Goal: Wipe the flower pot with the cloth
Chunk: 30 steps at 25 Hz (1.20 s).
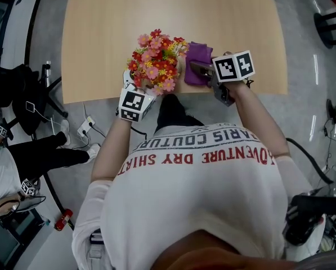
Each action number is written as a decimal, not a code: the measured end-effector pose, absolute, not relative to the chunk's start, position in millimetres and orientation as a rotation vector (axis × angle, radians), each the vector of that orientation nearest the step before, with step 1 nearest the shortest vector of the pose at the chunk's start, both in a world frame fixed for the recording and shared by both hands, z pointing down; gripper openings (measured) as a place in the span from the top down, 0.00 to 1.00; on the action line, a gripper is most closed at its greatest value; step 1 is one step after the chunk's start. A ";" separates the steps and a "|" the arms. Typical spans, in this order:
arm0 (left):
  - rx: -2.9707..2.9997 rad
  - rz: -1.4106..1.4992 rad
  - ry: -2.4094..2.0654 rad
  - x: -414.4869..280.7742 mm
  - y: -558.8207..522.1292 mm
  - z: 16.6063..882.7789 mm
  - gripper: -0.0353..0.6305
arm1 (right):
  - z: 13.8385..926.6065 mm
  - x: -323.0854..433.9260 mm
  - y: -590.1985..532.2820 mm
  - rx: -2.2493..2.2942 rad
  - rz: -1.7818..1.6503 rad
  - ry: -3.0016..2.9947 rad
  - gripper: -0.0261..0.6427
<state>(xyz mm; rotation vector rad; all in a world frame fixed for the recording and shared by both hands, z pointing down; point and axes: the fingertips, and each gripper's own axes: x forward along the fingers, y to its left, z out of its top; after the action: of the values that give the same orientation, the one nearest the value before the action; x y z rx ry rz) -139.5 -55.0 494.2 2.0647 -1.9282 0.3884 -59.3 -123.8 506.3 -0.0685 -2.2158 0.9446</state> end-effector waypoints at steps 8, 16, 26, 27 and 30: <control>1.718 0.206 -2.181 -156.0 -51.1 512.1 0.16 | 503.0 -56.9 -127.8 -0.069 0.950 -2.261 0.87; 1.433 0.253 -2.393 -169.2 -64.4 515.2 0.16 | 505.3 -39.9 -128.6 -0.064 0.975 -2.281 0.87; 1.413 0.277 -2.396 -165.8 -71.3 518.8 0.26 | 510.8 -32.2 -127.0 -0.070 0.999 -2.286 0.87; 1.423 0.280 -2.390 -166.0 -71.1 519.2 0.26 | 510.4 -33.7 -126.6 -0.075 1.001 -2.287 0.87; 1.472 0.293 -2.358 -170.0 -68.7 516.7 0.26 | 505.7 -41.4 -123.6 -0.093 1.007 -2.288 0.87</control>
<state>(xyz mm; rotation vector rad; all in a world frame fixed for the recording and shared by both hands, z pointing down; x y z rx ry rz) -170.0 -68.7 516.7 1.4718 -2.3583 0.2928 -41.4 -123.6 505.7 -0.0931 -2.2883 1.0068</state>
